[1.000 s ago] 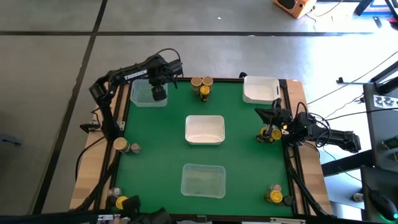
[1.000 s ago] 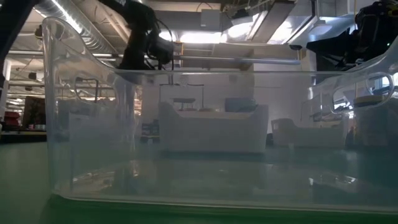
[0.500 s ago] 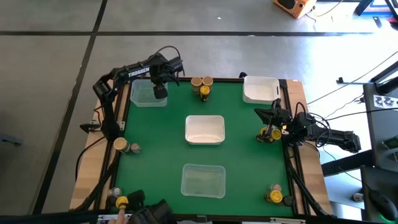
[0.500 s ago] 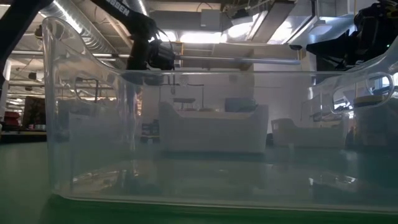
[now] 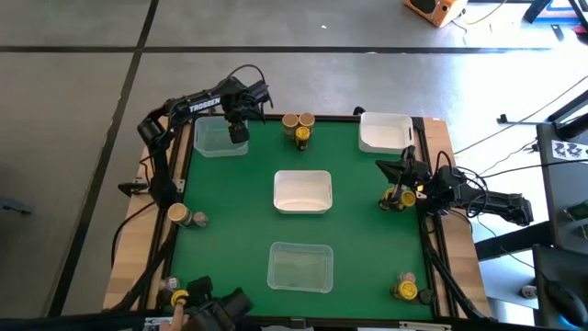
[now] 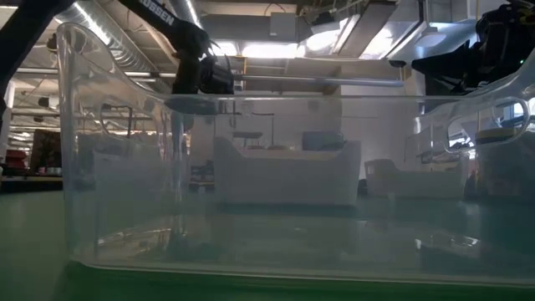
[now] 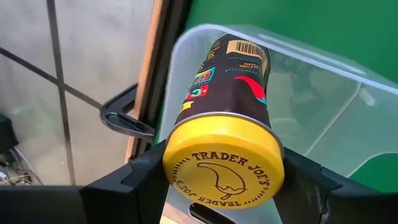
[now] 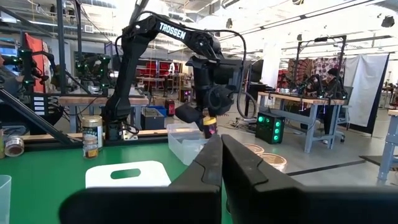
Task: Sort spices by type
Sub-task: Put the middle left yellow seasoning bottle into the top transparent bin, then put the top left brown seasoning bottle into the bottom white bin
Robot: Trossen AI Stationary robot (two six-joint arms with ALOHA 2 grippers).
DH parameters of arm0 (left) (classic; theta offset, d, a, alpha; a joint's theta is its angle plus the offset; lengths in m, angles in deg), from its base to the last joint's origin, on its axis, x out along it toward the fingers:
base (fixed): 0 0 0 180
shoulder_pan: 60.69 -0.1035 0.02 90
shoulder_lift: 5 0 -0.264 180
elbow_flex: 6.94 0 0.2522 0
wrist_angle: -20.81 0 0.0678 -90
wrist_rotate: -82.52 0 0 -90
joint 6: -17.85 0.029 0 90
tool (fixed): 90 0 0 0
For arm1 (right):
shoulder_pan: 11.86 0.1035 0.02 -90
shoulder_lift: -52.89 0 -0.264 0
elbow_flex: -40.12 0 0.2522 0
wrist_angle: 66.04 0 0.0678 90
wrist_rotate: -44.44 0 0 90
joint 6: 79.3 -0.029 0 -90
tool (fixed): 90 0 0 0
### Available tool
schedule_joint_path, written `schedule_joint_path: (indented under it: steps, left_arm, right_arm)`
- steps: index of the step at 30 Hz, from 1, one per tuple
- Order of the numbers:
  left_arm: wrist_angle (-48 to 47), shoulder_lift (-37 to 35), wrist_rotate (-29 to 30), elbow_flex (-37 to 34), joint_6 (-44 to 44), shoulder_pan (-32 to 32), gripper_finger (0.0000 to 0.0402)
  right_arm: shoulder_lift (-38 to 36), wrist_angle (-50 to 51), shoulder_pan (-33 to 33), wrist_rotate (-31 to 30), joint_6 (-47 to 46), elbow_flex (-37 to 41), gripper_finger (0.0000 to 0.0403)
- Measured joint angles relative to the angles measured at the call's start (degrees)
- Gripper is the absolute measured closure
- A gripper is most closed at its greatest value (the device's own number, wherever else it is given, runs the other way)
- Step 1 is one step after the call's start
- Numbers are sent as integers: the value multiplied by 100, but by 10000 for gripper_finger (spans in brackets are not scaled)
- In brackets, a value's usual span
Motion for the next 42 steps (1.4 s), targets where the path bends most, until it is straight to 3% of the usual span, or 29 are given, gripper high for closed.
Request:
schedule_joint_path:
  steps: [10, 14, 19, 24, 32, 42]
  left_arm:
    - [-15, 320, 70, 2, -204, -5, 166]
    - [21, 344, 39, -1, -387, -15, 135]
    - [-127, 330, 478, -7, -387, -20, 100]
    - [-462, 173, 456, 32, -70, 69, 95]
    - [-485, -373, 382, 238, -356, 245, 97]
    - [-661, -1426, -1211, 238, -762, 823, 98]
  right_arm:
    - [0, -2, 0, 0, 1, 0, 395]
    - [0, 6, 0, 8, -7, 0, 395]
    - [0, 8, 1, 63, -18, 0, 395]
    - [0, 7, 2, 63, -19, 0, 395]
    - [0, 4, 0, 63, -6, 0, 395]
    - [0, 7, 2, 63, -3, 0, 395]
